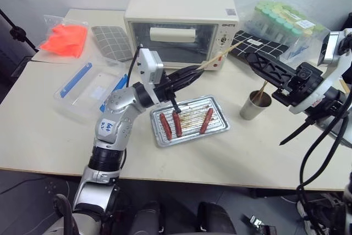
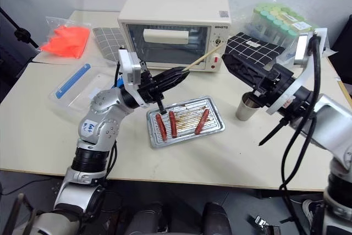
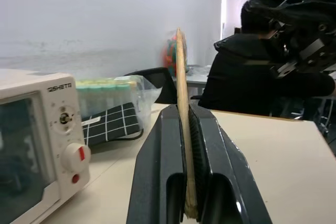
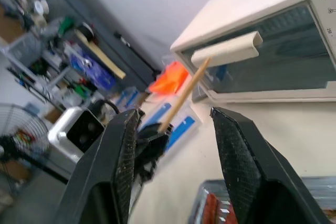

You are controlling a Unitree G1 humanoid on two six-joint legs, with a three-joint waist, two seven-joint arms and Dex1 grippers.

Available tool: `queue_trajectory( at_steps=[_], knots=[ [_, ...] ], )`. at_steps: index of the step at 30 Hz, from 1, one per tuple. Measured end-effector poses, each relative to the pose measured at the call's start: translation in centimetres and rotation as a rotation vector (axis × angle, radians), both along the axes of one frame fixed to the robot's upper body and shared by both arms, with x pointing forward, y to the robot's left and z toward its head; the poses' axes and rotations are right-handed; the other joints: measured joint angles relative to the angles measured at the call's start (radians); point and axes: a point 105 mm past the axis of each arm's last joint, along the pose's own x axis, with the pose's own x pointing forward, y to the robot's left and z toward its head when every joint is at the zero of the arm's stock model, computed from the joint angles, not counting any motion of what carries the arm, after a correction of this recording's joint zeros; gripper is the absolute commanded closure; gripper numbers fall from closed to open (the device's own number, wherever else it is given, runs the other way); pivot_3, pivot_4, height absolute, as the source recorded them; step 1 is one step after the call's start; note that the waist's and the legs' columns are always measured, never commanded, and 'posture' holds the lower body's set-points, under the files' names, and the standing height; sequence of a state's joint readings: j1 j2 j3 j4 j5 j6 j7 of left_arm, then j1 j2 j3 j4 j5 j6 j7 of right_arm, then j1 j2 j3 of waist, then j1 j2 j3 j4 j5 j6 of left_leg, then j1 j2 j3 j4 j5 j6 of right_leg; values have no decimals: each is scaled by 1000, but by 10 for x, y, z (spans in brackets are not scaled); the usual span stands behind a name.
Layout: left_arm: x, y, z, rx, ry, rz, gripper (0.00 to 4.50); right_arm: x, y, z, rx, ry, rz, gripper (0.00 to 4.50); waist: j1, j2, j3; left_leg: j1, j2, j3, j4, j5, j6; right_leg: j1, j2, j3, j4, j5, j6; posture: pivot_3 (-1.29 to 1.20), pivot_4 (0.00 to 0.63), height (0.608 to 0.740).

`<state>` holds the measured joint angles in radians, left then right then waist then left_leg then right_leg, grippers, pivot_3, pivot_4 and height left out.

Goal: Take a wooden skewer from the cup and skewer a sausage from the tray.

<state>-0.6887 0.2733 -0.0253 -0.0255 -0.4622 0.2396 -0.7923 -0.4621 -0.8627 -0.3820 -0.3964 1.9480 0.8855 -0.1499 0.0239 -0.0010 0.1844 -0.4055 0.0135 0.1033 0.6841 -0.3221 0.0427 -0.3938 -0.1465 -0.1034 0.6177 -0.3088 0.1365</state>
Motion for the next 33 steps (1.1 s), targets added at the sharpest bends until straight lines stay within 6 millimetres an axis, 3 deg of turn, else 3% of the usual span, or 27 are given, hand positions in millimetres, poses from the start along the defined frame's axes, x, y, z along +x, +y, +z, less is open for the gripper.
queue_trajectory(
  at_steps=[6,12,15,19,23,28,33],
  knots=[
    [1,68,-12,185,26,130,4500,14,-11,0,-532,-131,41,2155,-17,1,0,0,1,1,-1,0,0,-1,1,0,-1,0,0,0,150,740],
    [-26,101,-20,319,67,137,4500,46,-3,-27,-897,-277,217,2155,-29,1,0,-1,0,0,-1,-1,-1,-1,-1,-1,-4,0,1,0,150,740],
    [-42,106,-21,352,83,130,4500,57,3,-40,-1026,-351,328,1606,-29,1,1,-1,1,0,-2,-1,-1,-1,-1,-2,-4,0,1,0,150,740],
    [-63,106,-28,392,107,112,4500,66,20,-80,-1197,-460,534,304,-26,1,1,-1,0,0,-1,-1,-2,0,-1,-2,-4,0,1,0,150,740],
    [-70,112,-26,393,117,157,4500,74,32,-110,-1300,-586,683,304,-25,1,1,-1,0,-1,0,-1,-2,1,-1,-3,-3,0,1,0,150,740],
    [-76,113,-24,378,120,190,4500,82,48,-132,-1326,-686,774,304,-32,1,1,0,1,-2,0,0,-3,1,0,-4,-2,0,1,0,150,740],
    [-78,116,-24,376,131,214,4500,87,47,-146,-1360,-712,826,304,-30,1,1,0,0,-3,0,0,-3,1,0,-4,-2,0,1,0,150,740]
  ],
)
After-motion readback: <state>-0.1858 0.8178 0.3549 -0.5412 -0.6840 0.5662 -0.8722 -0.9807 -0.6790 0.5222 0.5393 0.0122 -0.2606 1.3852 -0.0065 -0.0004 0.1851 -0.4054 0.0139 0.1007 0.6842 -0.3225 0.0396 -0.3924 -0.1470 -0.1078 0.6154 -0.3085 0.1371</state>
